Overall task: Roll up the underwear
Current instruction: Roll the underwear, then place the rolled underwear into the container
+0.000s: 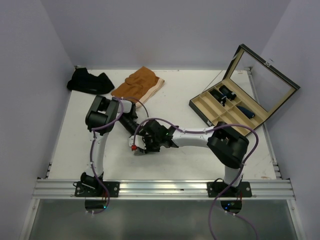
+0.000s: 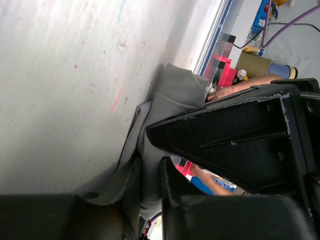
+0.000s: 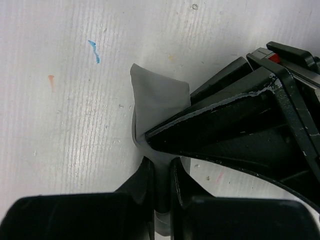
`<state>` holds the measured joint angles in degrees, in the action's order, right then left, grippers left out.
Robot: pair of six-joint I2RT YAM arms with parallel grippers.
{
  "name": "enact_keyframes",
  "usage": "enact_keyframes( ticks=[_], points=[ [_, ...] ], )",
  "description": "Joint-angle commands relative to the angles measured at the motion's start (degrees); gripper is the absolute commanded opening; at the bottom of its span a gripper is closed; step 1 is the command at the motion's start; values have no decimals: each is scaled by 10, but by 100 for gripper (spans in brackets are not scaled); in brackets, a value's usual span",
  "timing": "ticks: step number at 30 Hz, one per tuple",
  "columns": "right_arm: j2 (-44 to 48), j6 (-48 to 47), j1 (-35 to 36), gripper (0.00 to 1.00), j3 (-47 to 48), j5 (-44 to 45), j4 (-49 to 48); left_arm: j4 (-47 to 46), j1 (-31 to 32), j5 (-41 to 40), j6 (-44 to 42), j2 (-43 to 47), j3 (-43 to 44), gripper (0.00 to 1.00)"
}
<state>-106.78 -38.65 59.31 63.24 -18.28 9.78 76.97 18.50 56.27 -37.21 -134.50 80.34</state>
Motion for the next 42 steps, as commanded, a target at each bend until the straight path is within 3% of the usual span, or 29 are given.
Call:
enact_keyframes(
  ticks=[1, 5, 10, 14, 20, 31, 34, 42],
  points=[
    [-40, 24, 9, 0, 6, -74, 30, -144, -26, -67, -31, -54, -27, 26],
    [-37, 47, 0, 0, 7, -111, 64, -169, -45, -36, -28, -10, -31, 42],
    [-19, 85, -21, 0, -1, -148, 95, -224, -84, 7, -16, 130, -47, 57],
    [-12, 142, -54, 0, -5, -168, 92, -349, -109, -33, 22, 285, -89, 67],
    [0, 232, -141, 0, 7, -234, 78, -464, -115, -103, 85, 418, -149, 100],
    [119, 276, -307, 0, 10, -278, 126, -496, -112, -86, 141, 492, -144, 100],
    [152, 249, -352, 0, 7, -272, 167, -492, -102, -92, 137, 491, -128, 100],
    [213, 141, -559, 0, 34, -215, 259, -479, -79, -101, 129, 467, -95, 100]
  ],
)
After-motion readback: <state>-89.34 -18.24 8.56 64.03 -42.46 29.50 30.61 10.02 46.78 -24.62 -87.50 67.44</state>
